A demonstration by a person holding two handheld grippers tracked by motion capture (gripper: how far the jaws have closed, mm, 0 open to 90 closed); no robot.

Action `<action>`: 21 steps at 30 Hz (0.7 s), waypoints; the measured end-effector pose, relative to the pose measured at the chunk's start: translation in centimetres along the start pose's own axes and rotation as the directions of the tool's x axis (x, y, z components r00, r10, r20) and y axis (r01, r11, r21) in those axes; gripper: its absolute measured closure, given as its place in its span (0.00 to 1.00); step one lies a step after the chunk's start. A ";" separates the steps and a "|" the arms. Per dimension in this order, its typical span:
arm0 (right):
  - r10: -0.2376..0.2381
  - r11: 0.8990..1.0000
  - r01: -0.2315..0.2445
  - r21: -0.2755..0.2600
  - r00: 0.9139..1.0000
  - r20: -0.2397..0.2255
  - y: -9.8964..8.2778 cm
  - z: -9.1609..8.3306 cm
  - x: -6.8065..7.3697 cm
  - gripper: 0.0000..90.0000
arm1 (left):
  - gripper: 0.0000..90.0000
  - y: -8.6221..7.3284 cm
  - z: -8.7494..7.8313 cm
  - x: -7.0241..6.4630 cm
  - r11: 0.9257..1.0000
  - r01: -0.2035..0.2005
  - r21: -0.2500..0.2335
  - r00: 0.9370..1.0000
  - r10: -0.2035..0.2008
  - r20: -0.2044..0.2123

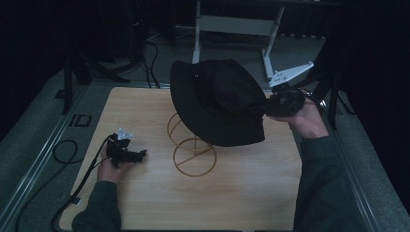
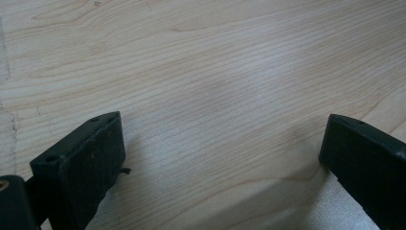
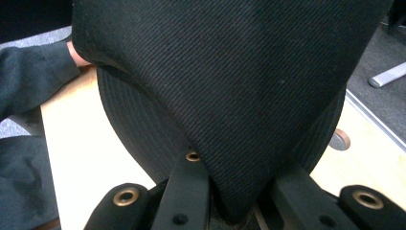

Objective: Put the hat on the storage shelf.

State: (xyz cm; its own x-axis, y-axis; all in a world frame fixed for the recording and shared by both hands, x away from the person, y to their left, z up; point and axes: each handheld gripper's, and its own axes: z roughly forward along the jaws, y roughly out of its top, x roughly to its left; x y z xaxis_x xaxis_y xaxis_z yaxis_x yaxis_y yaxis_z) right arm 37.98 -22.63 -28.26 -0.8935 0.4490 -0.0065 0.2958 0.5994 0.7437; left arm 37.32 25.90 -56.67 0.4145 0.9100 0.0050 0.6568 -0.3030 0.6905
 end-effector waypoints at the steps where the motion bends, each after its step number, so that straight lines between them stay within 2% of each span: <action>1: -0.003 1.000 0.003 0.002 1.000 -0.002 0.1 0.2 0.1 0.97 | 0.02 0.0 0.0 0.0 1.000 0.000 0.000 1.000 0.000 0.000; 21: -0.056 0.996 0.059 0.068 0.998 -0.042 2.0 2.8 1.2 0.97 | 0.02 0.0 0.0 0.0 1.000 0.001 0.001 1.000 -0.001 0.001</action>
State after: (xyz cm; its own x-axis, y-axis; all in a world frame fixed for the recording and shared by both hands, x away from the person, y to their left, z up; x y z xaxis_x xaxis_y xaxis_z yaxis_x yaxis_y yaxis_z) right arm 38.48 -19.05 -28.66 -0.9223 0.3860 -0.0200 0.2648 0.6689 0.6946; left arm 37.31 25.90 -56.66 0.4148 0.9099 0.0034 0.6580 -0.3025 0.6896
